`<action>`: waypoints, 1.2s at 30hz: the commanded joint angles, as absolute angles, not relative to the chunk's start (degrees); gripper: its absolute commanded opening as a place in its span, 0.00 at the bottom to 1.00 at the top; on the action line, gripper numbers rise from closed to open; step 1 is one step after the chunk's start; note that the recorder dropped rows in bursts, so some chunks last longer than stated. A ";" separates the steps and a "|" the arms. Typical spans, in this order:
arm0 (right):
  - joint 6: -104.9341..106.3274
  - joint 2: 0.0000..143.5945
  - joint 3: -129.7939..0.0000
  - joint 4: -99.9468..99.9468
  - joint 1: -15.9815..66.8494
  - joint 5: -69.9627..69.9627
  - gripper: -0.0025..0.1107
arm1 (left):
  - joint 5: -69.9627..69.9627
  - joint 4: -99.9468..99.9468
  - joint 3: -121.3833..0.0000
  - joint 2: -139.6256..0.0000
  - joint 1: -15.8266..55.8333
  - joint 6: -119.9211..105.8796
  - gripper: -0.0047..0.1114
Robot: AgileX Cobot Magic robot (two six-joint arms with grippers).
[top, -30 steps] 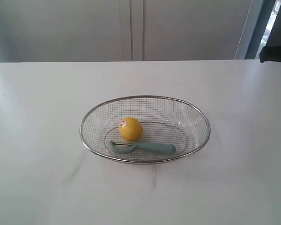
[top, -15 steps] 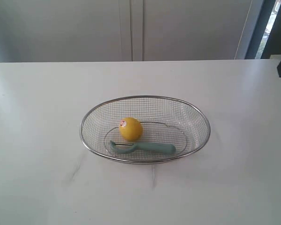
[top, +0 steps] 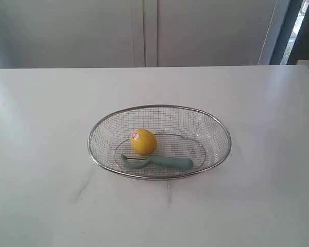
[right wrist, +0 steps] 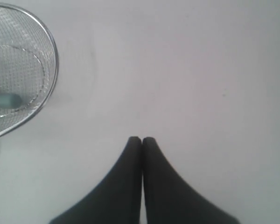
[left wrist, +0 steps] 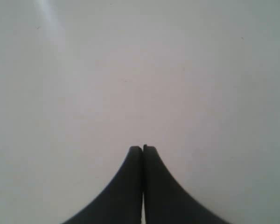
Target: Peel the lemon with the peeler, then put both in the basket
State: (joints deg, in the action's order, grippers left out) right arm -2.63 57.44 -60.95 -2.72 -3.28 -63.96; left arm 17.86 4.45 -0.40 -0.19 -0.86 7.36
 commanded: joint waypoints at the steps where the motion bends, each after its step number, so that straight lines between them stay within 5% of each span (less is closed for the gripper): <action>1: -0.78 49.35 -58.43 -2.32 -3.53 -59.99 0.02 | 17.61 4.39 0.00 0.00 -0.98 7.51 0.04; 12: 0.00 31.31 -52.66 1.02 -3.53 -49.15 0.02 | 17.61 4.39 0.00 0.00 -0.98 7.51 0.04; 36: 0.00 25.77 -52.51 0.62 -3.53 -49.15 0.02 | 17.61 4.39 0.00 0.00 -0.98 7.51 0.04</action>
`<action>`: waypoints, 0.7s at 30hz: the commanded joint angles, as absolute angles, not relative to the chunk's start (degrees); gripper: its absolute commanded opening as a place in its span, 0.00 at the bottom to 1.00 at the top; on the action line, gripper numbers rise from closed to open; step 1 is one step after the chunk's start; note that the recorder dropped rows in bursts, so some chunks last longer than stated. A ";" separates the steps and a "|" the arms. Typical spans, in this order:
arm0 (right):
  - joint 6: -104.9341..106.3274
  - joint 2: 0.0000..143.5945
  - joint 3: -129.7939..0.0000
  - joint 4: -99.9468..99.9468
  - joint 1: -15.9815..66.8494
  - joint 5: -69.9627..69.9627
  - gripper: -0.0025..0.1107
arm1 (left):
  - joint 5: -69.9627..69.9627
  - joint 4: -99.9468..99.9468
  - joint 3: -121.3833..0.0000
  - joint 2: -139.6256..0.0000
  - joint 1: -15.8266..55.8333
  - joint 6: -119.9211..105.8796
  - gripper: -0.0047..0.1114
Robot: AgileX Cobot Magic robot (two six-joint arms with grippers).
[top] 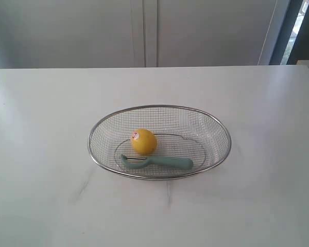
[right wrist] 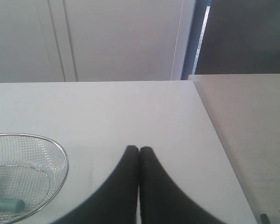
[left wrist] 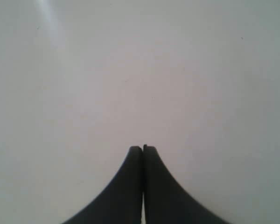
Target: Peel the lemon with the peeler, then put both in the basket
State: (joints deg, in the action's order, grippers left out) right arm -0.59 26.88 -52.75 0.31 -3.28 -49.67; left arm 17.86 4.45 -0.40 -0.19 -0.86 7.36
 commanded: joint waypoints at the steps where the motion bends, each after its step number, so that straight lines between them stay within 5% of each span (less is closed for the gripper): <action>1: 0.00 25.40 -52.51 0.62 -3.53 -49.15 0.02 | 17.61 4.39 0.00 0.00 -0.98 7.51 0.04; 9: 0.00 19.32 -50.22 0.46 -3.42 -47.36 0.02 | 17.61 4.39 0.00 0.00 -0.98 7.51 0.04; 21: 0.00 3.70 -28.19 0.46 -3.42 -42.22 0.02 | 17.61 4.39 0.00 0.00 -0.98 7.51 0.04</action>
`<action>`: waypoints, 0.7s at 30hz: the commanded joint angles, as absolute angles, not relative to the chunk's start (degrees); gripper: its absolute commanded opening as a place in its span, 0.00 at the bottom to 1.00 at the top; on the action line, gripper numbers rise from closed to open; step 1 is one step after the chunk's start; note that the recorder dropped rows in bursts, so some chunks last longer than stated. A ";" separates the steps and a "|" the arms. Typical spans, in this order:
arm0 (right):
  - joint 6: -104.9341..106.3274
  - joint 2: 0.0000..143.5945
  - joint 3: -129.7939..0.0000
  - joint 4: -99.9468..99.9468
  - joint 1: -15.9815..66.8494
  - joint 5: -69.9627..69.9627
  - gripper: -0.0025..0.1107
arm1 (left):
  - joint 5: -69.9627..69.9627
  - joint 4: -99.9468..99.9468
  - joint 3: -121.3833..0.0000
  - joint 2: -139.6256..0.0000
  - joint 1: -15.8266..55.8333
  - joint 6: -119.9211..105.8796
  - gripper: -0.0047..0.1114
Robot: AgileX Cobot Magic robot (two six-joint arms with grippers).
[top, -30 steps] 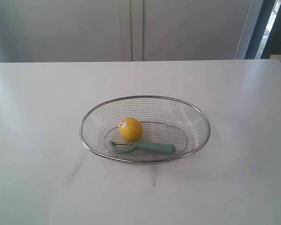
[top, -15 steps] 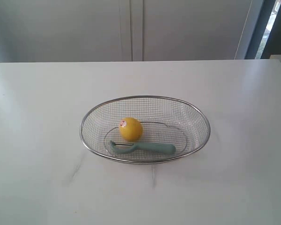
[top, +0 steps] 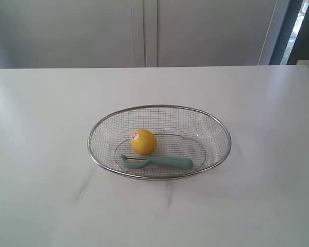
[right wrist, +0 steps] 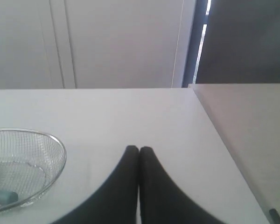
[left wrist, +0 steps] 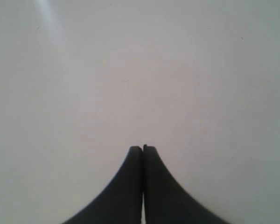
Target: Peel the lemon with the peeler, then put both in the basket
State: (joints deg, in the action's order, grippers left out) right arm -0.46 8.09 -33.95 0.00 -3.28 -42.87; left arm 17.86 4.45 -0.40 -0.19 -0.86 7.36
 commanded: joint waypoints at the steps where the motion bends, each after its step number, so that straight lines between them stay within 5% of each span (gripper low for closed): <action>1: 0.00 0.69 -24.94 0.46 -3.42 -41.08 0.02 | 17.61 4.39 0.00 0.00 -0.98 7.51 0.04; 13: 0.00 0.00 -6.53 0.47 -3.42 -18.46 0.02 | 17.61 4.39 0.00 0.00 -0.98 7.51 0.04; 21: 0.00 0.00 -1.52 0.47 -3.42 -17.73 0.02 | 17.61 4.39 0.00 0.00 -0.98 7.51 0.04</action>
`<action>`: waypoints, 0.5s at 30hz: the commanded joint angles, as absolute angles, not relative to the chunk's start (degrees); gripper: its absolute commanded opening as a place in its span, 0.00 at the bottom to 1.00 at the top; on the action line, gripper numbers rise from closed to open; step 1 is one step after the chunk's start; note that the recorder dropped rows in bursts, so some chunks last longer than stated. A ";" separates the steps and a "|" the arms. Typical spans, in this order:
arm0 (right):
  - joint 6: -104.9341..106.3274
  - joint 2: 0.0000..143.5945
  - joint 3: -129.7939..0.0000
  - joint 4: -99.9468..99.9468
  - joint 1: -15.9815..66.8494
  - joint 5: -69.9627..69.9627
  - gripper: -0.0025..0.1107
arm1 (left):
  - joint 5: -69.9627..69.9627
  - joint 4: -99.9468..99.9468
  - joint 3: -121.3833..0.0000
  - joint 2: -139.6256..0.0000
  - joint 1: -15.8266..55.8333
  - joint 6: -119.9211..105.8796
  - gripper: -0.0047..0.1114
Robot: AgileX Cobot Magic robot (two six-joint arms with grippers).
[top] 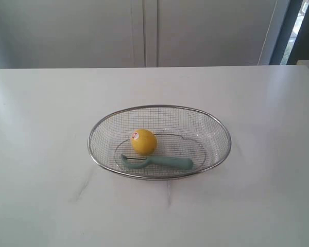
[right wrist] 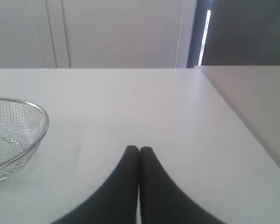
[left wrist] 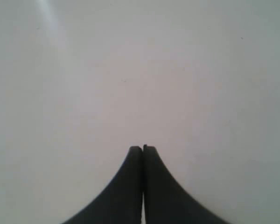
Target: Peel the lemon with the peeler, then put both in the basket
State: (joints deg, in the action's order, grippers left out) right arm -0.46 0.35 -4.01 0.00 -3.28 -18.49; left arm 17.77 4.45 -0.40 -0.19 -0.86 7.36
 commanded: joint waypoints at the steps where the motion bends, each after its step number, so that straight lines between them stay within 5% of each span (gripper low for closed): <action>1: 0.00 0.00 -1.02 0.47 -3.42 -17.86 0.02 | 17.61 4.39 0.00 0.00 -0.98 7.51 0.04; 15: 0.00 0.00 0.00 0.47 -3.42 -19.87 0.02 | 17.61 4.39 0.00 0.00 -0.98 7.51 0.04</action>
